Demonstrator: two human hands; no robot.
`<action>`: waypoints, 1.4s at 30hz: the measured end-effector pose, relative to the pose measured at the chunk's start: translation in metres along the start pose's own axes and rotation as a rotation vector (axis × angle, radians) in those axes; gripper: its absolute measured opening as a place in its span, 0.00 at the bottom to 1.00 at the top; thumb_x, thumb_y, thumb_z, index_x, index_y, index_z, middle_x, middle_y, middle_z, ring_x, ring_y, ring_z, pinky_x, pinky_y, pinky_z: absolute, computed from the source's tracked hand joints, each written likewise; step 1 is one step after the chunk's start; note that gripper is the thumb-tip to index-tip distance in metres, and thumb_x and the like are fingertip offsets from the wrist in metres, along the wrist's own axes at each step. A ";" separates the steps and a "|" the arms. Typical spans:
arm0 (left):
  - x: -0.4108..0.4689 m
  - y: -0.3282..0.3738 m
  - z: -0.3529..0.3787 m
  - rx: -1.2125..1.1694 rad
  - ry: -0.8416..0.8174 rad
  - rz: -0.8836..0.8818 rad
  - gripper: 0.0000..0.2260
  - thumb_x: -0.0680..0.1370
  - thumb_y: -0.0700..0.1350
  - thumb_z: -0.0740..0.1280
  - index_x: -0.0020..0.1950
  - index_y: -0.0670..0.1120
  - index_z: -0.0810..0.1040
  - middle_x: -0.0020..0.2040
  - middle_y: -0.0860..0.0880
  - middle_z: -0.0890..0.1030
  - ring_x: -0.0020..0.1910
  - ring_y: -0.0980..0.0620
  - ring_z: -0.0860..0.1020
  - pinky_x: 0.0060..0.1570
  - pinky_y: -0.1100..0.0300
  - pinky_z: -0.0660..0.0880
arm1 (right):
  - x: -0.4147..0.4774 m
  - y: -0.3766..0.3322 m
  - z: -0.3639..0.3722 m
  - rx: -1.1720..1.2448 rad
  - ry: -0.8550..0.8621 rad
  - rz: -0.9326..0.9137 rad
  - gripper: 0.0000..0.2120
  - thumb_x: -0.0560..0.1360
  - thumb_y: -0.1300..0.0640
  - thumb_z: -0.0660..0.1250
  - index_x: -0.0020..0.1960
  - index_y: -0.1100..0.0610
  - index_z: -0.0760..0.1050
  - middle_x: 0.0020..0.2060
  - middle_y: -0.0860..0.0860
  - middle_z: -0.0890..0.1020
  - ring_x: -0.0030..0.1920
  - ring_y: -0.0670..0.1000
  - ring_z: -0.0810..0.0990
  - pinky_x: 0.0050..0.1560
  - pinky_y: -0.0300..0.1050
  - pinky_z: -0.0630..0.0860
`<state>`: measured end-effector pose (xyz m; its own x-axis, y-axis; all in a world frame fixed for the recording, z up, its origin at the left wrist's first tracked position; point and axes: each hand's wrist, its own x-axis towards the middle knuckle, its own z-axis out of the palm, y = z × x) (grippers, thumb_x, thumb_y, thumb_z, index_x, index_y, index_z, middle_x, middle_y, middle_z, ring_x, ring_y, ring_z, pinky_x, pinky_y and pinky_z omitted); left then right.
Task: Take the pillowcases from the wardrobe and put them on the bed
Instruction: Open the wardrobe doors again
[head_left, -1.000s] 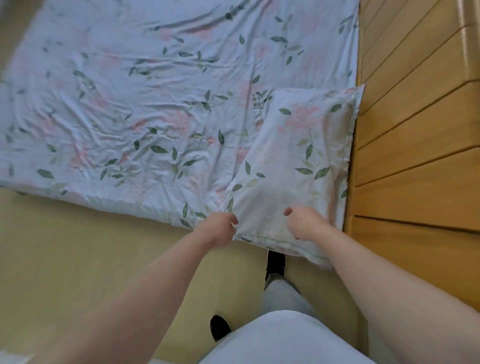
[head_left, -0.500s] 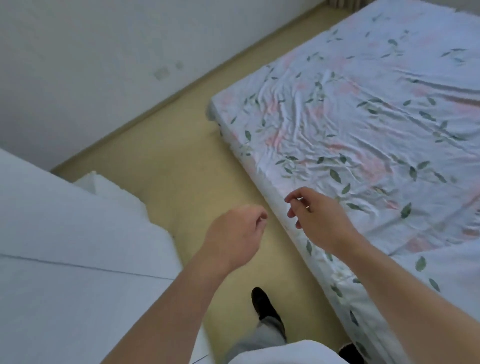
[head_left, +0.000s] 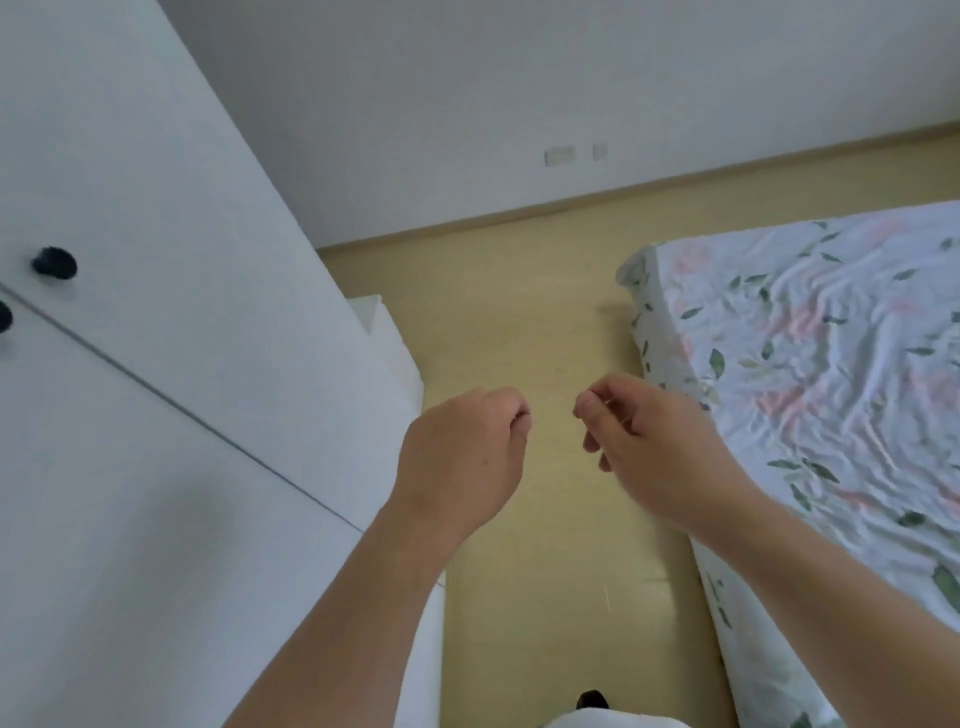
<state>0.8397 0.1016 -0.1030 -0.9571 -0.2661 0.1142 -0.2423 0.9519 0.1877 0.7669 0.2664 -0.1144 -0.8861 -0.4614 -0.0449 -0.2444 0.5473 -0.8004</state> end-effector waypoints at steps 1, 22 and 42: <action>0.003 -0.009 -0.005 -0.017 0.018 -0.043 0.09 0.83 0.51 0.59 0.51 0.54 0.78 0.43 0.56 0.81 0.40 0.54 0.78 0.38 0.58 0.74 | 0.012 -0.008 0.008 0.001 -0.023 -0.023 0.12 0.83 0.44 0.60 0.45 0.47 0.77 0.34 0.45 0.84 0.35 0.47 0.83 0.42 0.53 0.82; 0.041 -0.160 -0.124 0.690 0.704 -1.093 0.19 0.75 0.42 0.68 0.65 0.42 0.73 0.61 0.40 0.73 0.56 0.39 0.74 0.51 0.46 0.76 | 0.229 -0.198 0.129 0.093 -0.851 -0.768 0.13 0.83 0.43 0.57 0.51 0.49 0.75 0.40 0.50 0.85 0.39 0.53 0.85 0.44 0.51 0.82; 0.035 -0.156 -0.148 0.459 0.790 -1.193 0.14 0.78 0.39 0.61 0.62 0.43 0.79 0.59 0.44 0.73 0.48 0.44 0.78 0.47 0.57 0.73 | 0.205 -0.206 0.137 0.102 -1.021 -0.843 0.16 0.83 0.45 0.57 0.59 0.52 0.78 0.49 0.48 0.85 0.49 0.52 0.85 0.47 0.45 0.78</action>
<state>0.8672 -0.0787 0.0162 0.1259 -0.7669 0.6292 -0.9670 0.0468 0.2505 0.6901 -0.0365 -0.0412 0.2246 -0.9699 0.0941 -0.4994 -0.1975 -0.8436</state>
